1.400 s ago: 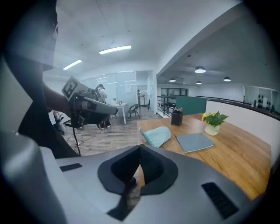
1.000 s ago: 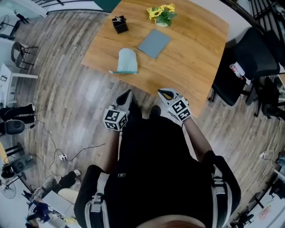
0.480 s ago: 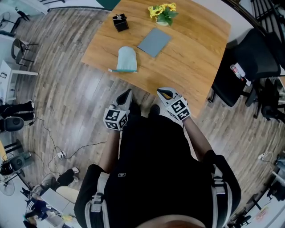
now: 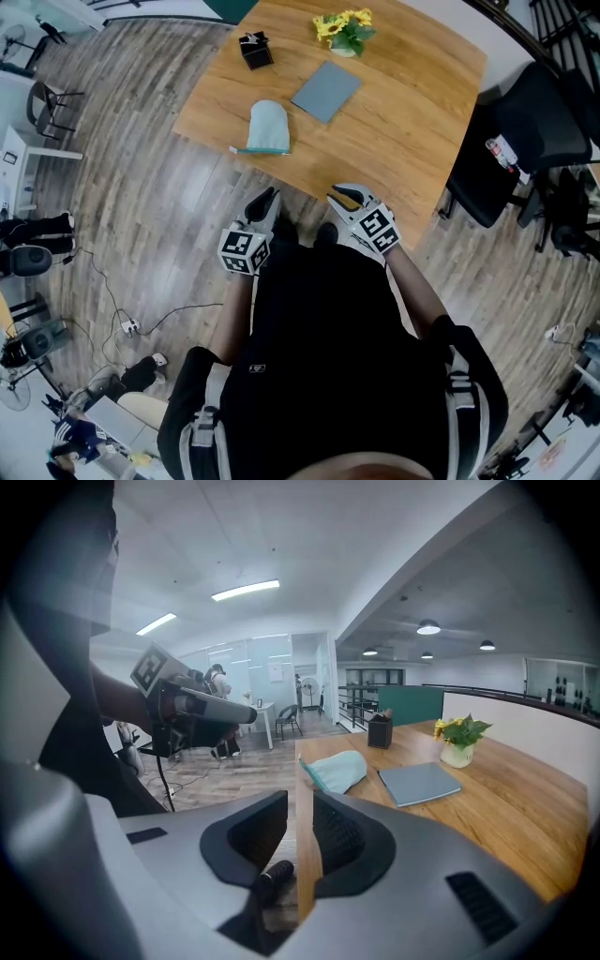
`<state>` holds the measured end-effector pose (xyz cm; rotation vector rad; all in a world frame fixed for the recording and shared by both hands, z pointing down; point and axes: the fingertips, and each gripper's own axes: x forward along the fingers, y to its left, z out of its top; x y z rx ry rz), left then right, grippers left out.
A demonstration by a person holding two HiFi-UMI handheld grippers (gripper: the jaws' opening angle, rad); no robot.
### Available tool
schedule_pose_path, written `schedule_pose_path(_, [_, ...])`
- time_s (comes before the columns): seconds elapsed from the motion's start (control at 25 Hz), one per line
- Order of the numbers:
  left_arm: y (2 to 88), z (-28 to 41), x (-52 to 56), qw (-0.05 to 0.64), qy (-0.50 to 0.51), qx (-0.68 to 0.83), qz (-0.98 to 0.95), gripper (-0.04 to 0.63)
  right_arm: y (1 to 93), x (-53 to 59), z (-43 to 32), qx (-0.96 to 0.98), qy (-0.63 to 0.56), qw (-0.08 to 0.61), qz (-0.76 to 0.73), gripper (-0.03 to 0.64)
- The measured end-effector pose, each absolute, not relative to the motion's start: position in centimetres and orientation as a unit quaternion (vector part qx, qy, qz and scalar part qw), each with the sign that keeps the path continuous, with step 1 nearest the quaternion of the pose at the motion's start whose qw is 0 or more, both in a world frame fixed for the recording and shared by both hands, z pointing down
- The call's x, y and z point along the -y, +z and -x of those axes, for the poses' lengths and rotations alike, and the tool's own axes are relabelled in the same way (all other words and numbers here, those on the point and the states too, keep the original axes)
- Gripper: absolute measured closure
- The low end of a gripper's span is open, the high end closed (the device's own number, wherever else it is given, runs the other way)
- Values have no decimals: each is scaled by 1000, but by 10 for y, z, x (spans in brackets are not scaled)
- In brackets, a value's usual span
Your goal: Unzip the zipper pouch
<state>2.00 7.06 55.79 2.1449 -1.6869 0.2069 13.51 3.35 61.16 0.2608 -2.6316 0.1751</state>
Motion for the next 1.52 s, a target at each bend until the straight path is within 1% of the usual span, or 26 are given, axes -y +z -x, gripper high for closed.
schedule_pose_path(0.12, [557,-21,-68,201,74,603,-768,512,614,-32,-136,962,65,249,-94,489])
schedule_pose_path(0.52, [558,-19,-68,205,68,606,-765,460,615,-30,-136,964,64,239,-100,409])
schedule_pose_path(0.84, [557,-18,-68,207,67,601,-769,440,617,-29,-136,963,72,237,-107,397])
schedule_pose_path(1.52, [563,-8,-59,212,71,589,-777,440,623,-21,-127,958,91,243,-121,399])
